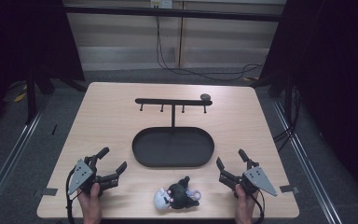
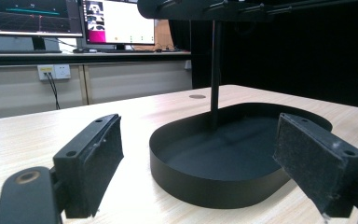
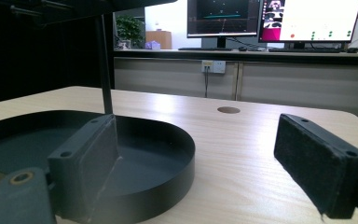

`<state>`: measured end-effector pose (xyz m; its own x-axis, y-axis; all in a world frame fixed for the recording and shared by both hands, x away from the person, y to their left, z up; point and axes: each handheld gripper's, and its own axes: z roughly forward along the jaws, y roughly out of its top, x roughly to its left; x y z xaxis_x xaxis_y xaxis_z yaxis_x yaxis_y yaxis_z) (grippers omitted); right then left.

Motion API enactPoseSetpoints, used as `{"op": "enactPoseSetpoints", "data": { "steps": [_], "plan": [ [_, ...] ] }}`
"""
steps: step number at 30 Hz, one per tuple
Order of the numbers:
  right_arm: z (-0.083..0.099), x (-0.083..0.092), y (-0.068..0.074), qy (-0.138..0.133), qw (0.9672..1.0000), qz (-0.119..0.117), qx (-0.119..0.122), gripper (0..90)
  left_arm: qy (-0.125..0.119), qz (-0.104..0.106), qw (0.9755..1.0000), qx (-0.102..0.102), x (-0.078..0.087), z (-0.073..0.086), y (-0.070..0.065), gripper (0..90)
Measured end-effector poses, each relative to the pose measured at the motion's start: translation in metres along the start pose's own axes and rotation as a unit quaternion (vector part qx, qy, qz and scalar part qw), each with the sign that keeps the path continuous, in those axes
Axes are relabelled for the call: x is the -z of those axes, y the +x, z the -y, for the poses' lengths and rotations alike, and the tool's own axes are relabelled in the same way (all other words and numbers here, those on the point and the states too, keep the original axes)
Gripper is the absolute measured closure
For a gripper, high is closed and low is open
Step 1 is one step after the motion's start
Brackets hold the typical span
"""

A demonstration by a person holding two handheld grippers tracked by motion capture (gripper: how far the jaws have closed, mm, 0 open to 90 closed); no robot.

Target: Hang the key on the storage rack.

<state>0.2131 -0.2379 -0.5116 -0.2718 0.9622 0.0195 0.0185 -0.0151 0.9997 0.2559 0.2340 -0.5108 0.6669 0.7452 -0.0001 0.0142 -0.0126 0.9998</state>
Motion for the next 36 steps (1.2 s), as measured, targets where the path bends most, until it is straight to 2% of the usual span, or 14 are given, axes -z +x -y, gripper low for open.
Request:
{"op": "enactPoseSetpoints", "data": {
  "steps": [9, 13, 15, 16, 18, 19, 20, 21, 22, 24, 27, 31, 33, 36],
  "plan": [
    [-0.001, -0.002, 0.000, 0.010, 0.9999, -0.002, 0.002, 13.3, -0.001, 0.000, 1.0000, 0.001, 0.000, 0.000, 0.000, 15.3],
    [-0.002, -0.005, -0.001, 0.029, 0.9996, -0.001, -0.006, 13.5, 0.000, 0.000, 1.0000, 0.000, 0.000, 0.000, 0.000, 15.2],
    [-0.003, -0.007, -0.002, 0.038, 0.9992, -0.015, -0.005, 13.2, 0.000, 0.000, 1.0000, 0.000, 0.000, 0.000, 0.000, 15.3],
    [-0.003, -0.007, -0.002, 0.041, 0.9990, -0.021, -0.002, 13.8, 0.001, 0.000, 1.0000, 0.000, 0.000, 0.000, 0.000, 15.3],
    [-0.003, -0.009, 0.000, 0.050, 0.9986, -0.017, 0.001, 16.3, 0.001, 0.000, 1.0000, -0.001, 0.000, 0.000, 0.000, 15.3],
    [-0.004, -0.010, 0.000, 0.058, 0.9981, -0.021, 0.003, 22.0, 0.001, 0.000, 1.0000, -0.001, 0.000, 0.000, 0.000, 15.3],
    [-0.005, -0.012, 0.002, 0.079, 0.9963, -0.032, 0.011, 21.7, 0.001, 0.000, 1.0000, 0.000, 0.000, 0.000, 0.000, 15.3],
    [-0.006, -0.013, 0.004, 0.086, 0.9956, -0.031, 0.017, 21.9, 0.001, 0.000, 1.0000, 0.000, 0.000, 0.000, 0.000, 15.2],
    [-0.006, -0.013, 0.004, 0.086, 0.9956, -0.031, 0.017, 21.9, 0.000, 0.000, 1.0000, -0.001, 0.000, 0.000, 0.000, 15.2],
    [-0.008, -0.012, 0.007, 0.097, 0.9943, -0.039, 0.021, 27.7, 0.001, 0.000, 1.0000, -0.001, 0.000, 0.000, 0.000, 15.2],
    [-0.013, -0.011, 0.010, 0.107, 0.9924, -0.059, 0.019, 30.1, 0.001, 0.000, 1.0000, 0.000, 0.000, 0.000, 0.000, 15.3],
    [-0.019, -0.012, 0.014, 0.135, 0.9880, -0.070, 0.027, 33.2, 0.001, 0.000, 1.0000, -0.001, 0.000, 0.000, 0.000, 15.3],
    [-0.023, -0.014, 0.016, 0.155, 0.9836, -0.087, 0.031, 41.9, 0.001, 0.000, 1.0000, -0.001, 0.000, 0.000, 0.000, 15.2],
    [-0.027, -0.018, 0.019, 0.180, 0.9771, -0.109, 0.035, 42.3, 0.001, 0.000, 1.0000, -0.001, 0.000, 0.000, 0.000, 15.3]
  ]
}}
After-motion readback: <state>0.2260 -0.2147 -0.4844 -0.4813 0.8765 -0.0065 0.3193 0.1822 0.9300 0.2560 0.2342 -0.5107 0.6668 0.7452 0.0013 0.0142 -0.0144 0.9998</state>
